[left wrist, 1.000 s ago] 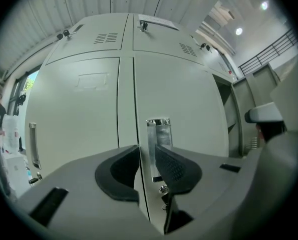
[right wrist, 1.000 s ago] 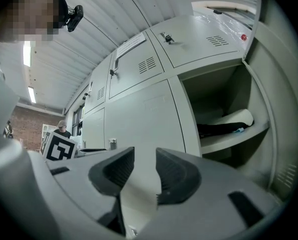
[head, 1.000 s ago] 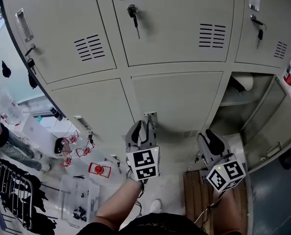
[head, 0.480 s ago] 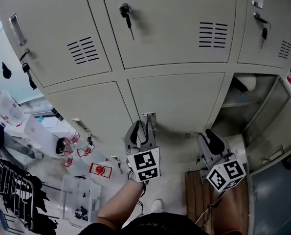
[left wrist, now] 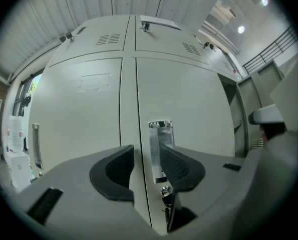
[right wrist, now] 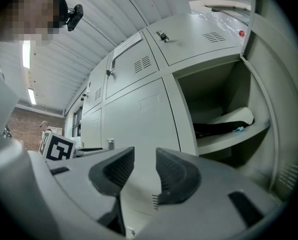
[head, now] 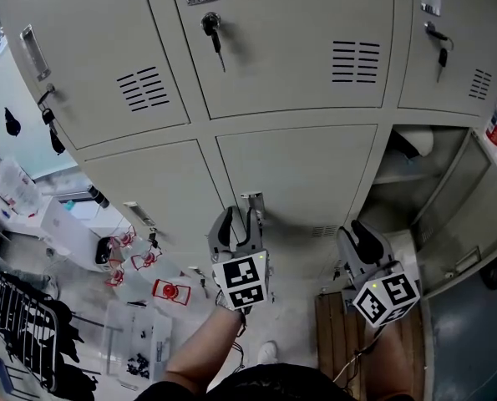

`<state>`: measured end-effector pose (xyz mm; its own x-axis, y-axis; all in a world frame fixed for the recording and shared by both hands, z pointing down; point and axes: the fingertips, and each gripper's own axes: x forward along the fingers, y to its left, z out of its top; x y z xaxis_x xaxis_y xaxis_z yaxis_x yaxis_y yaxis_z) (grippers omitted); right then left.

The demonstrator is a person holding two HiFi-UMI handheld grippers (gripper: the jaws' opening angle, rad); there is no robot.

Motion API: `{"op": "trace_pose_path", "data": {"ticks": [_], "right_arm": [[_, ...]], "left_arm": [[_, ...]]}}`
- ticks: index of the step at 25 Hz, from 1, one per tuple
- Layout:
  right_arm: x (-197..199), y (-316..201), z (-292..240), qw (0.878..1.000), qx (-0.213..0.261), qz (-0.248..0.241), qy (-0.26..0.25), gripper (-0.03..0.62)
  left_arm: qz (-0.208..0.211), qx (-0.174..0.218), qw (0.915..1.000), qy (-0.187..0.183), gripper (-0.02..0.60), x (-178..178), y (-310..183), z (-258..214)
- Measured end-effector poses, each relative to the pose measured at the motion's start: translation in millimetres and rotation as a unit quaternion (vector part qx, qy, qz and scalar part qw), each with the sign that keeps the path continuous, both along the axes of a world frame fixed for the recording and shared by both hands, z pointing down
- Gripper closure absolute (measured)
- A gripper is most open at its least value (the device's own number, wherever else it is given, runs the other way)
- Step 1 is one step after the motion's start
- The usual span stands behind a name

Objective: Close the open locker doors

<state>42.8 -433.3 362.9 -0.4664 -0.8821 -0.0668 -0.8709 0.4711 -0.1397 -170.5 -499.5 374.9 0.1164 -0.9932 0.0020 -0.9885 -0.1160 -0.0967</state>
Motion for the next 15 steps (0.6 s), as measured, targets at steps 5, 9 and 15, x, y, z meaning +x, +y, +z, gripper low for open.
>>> {"op": "trace_pose_path", "data": {"ticks": [5,9,15], "right_arm": [[5,8,-3,1.000,0.004,0.005,0.001,0.473],[11,18,-5,1.000,0.006,0.012,0.000,0.473],[29,37,-10,0.999,0.013,0.033,0.002,0.473]], "left_arm": [[0.012,0.015,0.9998,-0.001,0.423,8,12,-9],[0.027,0.029,0.9992,-0.004,0.422,20,25,-19],[0.097,0.043,0.9944,-0.001,0.407,61,46,-33]]}}
